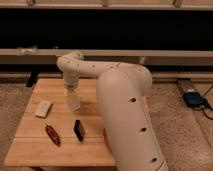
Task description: Place the ceramic cup over the eraser
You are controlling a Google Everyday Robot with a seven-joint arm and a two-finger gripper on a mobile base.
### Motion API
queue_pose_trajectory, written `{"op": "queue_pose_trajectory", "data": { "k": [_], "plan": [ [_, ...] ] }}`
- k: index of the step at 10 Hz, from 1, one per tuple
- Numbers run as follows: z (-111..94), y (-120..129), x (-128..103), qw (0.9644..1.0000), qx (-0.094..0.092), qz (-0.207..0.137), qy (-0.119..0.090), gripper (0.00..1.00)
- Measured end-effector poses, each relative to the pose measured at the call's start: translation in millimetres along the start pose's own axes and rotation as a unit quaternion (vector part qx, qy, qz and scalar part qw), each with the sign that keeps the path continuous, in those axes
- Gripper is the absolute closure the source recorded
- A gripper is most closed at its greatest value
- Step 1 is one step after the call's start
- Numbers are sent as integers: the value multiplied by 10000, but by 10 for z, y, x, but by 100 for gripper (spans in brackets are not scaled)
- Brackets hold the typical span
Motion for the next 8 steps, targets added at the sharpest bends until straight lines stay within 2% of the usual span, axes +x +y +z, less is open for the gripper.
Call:
{"op": "queue_pose_trajectory", "data": {
  "k": [2,3,4,5,8],
  "plan": [
    [-9,39,-17,10000,14,-9,51,74],
    [-51,67,-28,10000,60,-22,55,87],
    [-122,87,-45,9999,119,-42,38,95],
    [-241,114,-81,9998,196,-86,8,99],
    [-820,298,-252,9986,424,-294,-88,100]
  ]
}}
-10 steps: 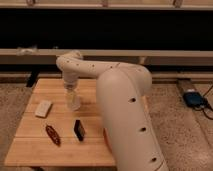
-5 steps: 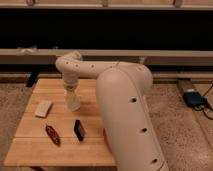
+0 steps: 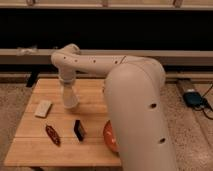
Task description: Place the ceramic cup over the eraser
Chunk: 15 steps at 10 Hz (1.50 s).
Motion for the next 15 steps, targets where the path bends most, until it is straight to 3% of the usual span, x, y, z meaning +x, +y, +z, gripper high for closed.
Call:
{"op": "queue_pose_trajectory", "data": {
  "k": [4,7,11,15],
  "plan": [
    [-686,525,-291,9996,224,-166,-97,100],
    [-874,1074,-483,9995,244,-191,-65,100],
    [-1021,1561,-218,9990,255,364,81,100],
    [-1041,1811,47,9942,233,1032,191,100]
  ]
}}
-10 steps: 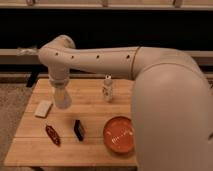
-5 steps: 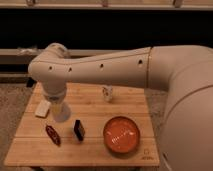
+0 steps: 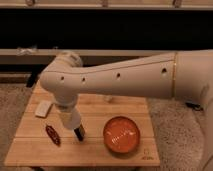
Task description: Place the ceramic cup over the eraser
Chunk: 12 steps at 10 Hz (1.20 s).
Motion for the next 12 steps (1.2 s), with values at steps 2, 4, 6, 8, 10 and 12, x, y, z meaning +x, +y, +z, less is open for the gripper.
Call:
{"op": "queue_pose_trajectory", "data": {
  "k": [2,4,6,8,10,12],
  "plan": [
    [142,63,73,9997,-92,207,18,100],
    [325,126,178,9988,-196,438,37,99],
    [455,155,259,9978,-226,609,137,87],
    [669,151,379,9959,-217,826,286,64],
    [849,125,428,9950,-226,905,354,45],
    [996,58,501,9946,-186,969,335,36]
  ]
}}
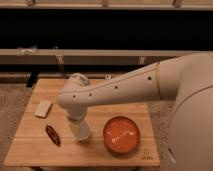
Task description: Place the ceramic cup over the eraser
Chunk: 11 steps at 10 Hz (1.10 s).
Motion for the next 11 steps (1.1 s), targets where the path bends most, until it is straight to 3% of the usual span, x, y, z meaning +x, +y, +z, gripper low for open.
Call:
{"op": "queue_pose_trajectory", "data": {
  "k": [2,6,9,11],
  "plan": [
    [138,-52,-10,10000,-5,-13,-11,36],
    [220,-124,-15,10000,-14,-78,4,36],
    [127,-222,-25,9997,52,-216,117,36],
    [-45,-352,-32,9994,189,-288,43,36]
  ]
}}
